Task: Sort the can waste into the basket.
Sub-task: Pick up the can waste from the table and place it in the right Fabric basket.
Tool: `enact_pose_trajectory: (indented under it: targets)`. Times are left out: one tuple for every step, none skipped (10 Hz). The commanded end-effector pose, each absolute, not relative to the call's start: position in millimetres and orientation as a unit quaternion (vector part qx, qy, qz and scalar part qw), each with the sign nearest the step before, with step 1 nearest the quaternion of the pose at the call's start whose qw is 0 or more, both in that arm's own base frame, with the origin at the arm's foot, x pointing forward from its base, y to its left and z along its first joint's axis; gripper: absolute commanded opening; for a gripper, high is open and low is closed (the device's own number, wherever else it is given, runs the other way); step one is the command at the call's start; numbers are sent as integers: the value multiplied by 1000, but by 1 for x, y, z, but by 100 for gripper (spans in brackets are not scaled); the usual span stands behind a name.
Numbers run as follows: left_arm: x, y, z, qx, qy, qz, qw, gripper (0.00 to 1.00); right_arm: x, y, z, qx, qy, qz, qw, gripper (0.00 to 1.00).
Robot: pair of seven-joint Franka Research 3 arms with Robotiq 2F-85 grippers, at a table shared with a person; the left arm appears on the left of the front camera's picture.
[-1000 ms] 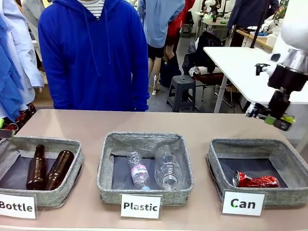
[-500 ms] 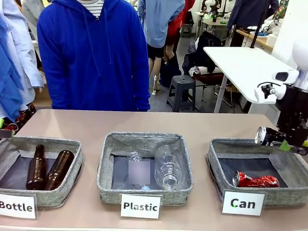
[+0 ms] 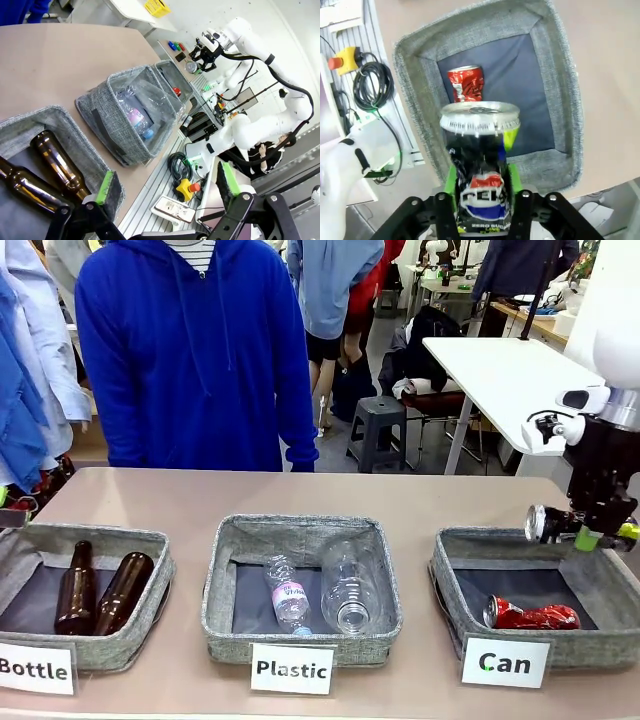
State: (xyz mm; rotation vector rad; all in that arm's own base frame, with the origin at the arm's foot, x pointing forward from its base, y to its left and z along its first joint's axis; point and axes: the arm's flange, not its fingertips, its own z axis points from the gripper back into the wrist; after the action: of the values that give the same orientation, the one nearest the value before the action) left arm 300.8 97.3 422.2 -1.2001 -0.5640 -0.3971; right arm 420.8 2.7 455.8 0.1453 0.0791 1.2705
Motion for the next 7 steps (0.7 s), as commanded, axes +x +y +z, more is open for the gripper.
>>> enact_pose_trajectory:
  targets:
    - [300,95,425,-561,-261,-177,765,100,421,-2,456,48,26,599,799,86]
    - [300,95,425,-561,-261,-177,765,100,419,-4,455,48,23,599,799,92]
    - [300,95,425,-561,-261,-177,765,100,419,-5,453,49,24,597,800,100]
    - [300,95,425,-561,-261,-177,765,100,419,-6,452,49,23,595,802,100]
    - [300,95,425,-561,-261,-177,765,100,419,-6,451,49,21,595,802,100]
    - [300,95,425,-561,-261,-177,765,100,419,-6,450,50,22,595,802,100]
    - [300,95,425,-561,-261,-177,765,100,421,-4,450,53,27,592,803,100]
